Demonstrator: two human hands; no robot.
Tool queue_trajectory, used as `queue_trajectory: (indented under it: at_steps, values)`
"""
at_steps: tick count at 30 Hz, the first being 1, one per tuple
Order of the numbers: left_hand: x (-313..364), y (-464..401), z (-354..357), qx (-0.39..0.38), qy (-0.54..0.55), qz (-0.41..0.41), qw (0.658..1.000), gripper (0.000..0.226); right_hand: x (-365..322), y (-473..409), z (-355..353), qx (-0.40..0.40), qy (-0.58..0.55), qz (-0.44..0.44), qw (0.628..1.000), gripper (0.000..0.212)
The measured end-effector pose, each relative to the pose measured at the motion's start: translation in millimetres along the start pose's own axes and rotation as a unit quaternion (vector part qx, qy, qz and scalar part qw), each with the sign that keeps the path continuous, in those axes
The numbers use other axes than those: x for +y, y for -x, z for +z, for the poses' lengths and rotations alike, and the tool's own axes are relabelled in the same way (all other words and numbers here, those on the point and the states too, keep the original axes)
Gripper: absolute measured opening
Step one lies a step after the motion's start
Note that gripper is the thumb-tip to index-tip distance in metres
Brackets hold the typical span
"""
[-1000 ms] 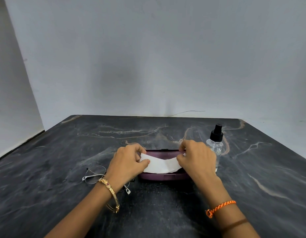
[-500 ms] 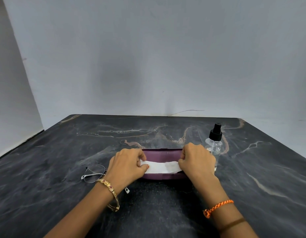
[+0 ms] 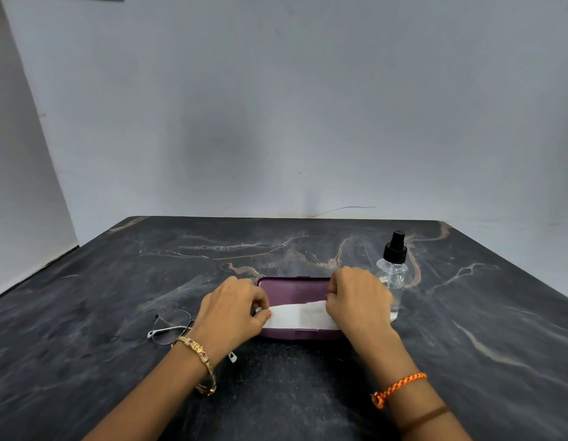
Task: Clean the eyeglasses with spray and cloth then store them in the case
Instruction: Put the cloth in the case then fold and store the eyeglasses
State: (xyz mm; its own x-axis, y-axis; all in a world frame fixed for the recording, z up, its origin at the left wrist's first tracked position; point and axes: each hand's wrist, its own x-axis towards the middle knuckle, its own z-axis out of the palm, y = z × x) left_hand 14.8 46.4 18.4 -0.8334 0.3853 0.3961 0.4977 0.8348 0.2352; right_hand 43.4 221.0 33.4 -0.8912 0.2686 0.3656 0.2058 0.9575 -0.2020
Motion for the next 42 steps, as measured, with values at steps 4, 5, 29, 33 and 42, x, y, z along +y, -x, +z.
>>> queue_trajectory:
  at_steps: [4, 5, 29, 33, 42]
  values:
    - [0, 0, 0, 0.008, -0.006, 0.015, 1.000, 0.013, -3, 1, -2, -0.033, -0.009, -0.016, 0.999, 0.022]
    - [0, 0, 0, 0.009, -0.007, 0.018, 1.000, 0.013, -3, 2, -2, -0.047, -0.012, -0.015, 0.999, 0.022]
    - [2, 1, -1, -0.058, -0.028, 0.048, 0.997, 0.026, 9, -5, -5, -0.137, -0.178, 0.051, 0.973, 0.027]
    - [2, 0, -2, -0.068, -0.042, 0.044, 0.996, 0.029, 8, -4, -3, -0.148, -0.134, 0.043, 0.979, 0.033]
    - [3, 2, 0, -0.066, -0.019, 0.108, 0.992, 0.023, 8, -3, -5, -0.139, -0.112, -0.006, 0.984, 0.037]
